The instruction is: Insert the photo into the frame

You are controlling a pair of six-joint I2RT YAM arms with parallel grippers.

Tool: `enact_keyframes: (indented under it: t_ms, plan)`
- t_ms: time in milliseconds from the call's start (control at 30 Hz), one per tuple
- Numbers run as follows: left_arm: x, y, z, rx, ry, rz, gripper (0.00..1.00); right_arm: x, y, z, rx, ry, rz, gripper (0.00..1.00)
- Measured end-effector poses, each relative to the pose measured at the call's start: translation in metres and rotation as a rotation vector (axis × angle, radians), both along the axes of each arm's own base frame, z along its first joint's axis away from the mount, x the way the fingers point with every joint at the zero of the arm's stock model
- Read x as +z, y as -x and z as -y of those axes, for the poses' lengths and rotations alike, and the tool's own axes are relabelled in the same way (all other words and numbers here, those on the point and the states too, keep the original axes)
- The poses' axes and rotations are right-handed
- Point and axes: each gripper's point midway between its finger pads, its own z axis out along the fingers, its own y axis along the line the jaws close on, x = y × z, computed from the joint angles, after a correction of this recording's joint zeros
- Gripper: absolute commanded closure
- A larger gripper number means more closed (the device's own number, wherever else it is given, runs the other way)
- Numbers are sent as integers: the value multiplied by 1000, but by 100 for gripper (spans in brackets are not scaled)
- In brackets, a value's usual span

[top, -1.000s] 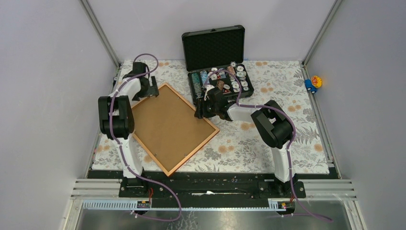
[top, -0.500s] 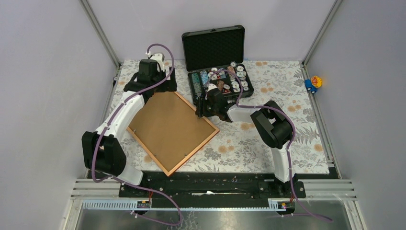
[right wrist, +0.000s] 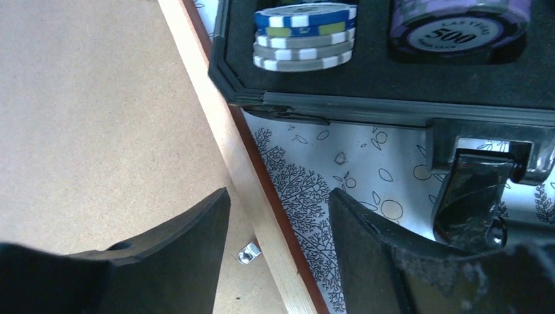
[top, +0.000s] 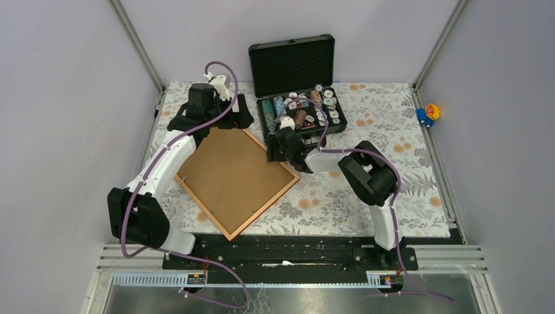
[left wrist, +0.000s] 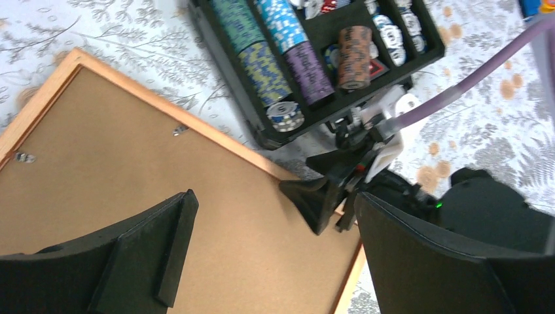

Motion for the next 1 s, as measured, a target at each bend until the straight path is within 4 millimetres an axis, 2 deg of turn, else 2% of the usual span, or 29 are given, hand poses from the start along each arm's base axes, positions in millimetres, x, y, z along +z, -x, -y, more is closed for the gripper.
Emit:
enact_keyframes:
  t_ms: [200,400,533,667,767,867,1000]
  plan:
    - [13,9,21,-65,53,19,1,1,12,1,1,41,67,21]
    - [26,22,29,-77,55,53,1,2,30,17,4,75,34,14]
    - [40,22,17,-6,36,103,1,9,53,38,1,106,-17,7]
    - [54,22,-6,102,0,164,1,32,76,59,-11,92,-27,1]
    - [63,22,-22,199,-10,210,1,51,85,68,-20,62,-17,0]
    - [58,22,-34,271,-5,214,1,62,93,75,-31,36,-10,0]
    - [42,22,-34,275,5,190,1,61,101,73,-29,0,-47,0]
